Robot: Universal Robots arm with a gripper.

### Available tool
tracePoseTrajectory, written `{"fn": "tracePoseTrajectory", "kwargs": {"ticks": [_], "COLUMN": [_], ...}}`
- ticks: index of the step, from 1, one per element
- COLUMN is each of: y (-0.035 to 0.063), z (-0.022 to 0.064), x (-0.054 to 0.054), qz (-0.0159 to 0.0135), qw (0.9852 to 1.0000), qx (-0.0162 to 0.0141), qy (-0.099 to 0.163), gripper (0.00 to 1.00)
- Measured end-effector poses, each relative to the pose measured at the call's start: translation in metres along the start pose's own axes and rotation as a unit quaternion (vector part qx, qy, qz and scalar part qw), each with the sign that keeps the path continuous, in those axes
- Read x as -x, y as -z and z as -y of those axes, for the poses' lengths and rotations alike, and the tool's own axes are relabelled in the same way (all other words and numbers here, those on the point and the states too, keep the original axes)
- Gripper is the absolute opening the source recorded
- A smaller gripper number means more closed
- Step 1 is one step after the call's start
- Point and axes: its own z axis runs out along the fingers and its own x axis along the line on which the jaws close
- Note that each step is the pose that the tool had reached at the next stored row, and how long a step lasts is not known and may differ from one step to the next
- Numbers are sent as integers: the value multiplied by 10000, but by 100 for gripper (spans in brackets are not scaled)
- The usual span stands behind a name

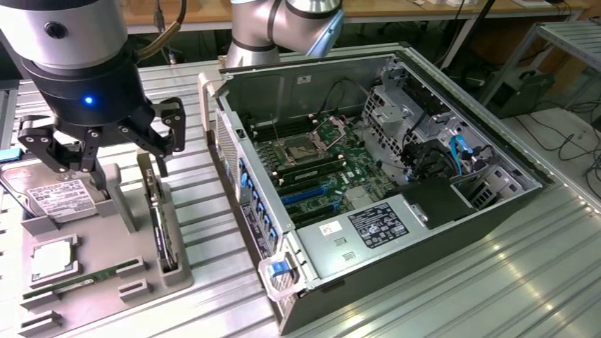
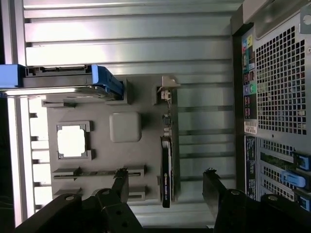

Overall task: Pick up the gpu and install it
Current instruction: 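Pick up the gpu and move the gpu toward the slot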

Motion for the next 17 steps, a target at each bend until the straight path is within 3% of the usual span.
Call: {"fn": "tracePoseTrajectory", "kwargs": {"ticks": [17], "y": [-160], "z": [25], "x": [10], "qz": [0], "qw": [10000], "qx": [0], "qy": [0], "gripper": [72]}}
